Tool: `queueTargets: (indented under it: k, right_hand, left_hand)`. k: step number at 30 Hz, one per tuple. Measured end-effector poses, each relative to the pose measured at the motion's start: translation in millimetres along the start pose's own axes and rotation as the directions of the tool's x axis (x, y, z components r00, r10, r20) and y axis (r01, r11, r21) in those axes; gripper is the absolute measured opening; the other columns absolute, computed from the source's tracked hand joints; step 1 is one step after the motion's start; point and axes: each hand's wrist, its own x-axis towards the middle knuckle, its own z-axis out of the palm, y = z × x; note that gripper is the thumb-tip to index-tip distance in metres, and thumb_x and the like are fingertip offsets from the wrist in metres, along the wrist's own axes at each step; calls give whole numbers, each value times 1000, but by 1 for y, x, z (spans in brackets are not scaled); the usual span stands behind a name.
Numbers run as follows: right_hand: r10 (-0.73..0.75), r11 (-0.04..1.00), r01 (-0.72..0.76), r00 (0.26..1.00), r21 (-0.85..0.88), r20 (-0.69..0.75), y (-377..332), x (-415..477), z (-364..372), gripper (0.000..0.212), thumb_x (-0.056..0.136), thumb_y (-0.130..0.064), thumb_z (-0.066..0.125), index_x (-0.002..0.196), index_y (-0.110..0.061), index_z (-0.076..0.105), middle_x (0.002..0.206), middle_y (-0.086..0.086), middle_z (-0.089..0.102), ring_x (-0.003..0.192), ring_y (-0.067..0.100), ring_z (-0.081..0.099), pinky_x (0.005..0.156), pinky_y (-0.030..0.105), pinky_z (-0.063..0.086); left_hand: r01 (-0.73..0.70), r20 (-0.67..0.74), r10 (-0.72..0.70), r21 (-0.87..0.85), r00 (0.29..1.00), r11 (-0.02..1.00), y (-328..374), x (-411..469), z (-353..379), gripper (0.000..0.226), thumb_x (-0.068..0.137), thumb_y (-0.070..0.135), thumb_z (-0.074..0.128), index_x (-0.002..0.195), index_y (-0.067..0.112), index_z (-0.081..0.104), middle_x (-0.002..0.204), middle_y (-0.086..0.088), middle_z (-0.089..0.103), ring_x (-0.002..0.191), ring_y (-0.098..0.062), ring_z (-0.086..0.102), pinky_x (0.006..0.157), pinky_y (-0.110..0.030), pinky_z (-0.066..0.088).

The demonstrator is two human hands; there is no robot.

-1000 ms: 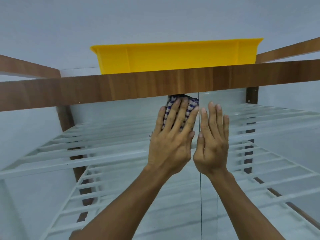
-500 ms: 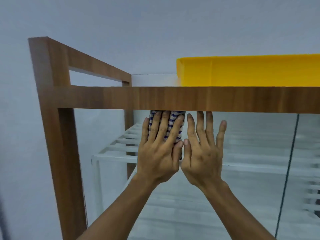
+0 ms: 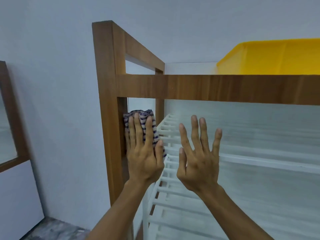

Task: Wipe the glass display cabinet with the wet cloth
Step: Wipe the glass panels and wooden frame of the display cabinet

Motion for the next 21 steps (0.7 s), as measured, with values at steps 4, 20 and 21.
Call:
queueTargets:
  k: [4,20,21]
  right_hand:
    - [-10,999,10,1000,30,-4,4,-13,-1,63,95,-21,48,156,-12,35,166,18,25,157,34,17,126,60,3]
    - [118,987,-128,987,-96,-105,94,-52,-40,52,108,-27,34,156,-10,30,164,23,23,155,35,16,125,62,10]
    - [125,987,-134,986,-85,-111,99,-54,-44,51,108,-26,33,156,-10,31,164,23,23,155,35,17,125,62,10]
  left_hand:
    - [-4,18,4,-5,1000,1000,4,-38,6,70,105,36,35,166,21,5,174,-9,-1,160,-35,3,130,-50,-1]
    - [-293,13,294,-68,956,954,131,-6,38,58,107,36,38,160,13,29,167,-20,17,158,-33,10,128,-56,10]
    - [-352,42,356,-70,934,933,138,-18,43,57,108,36,36,160,15,30,168,-18,18,158,-32,11,128,-55,11]
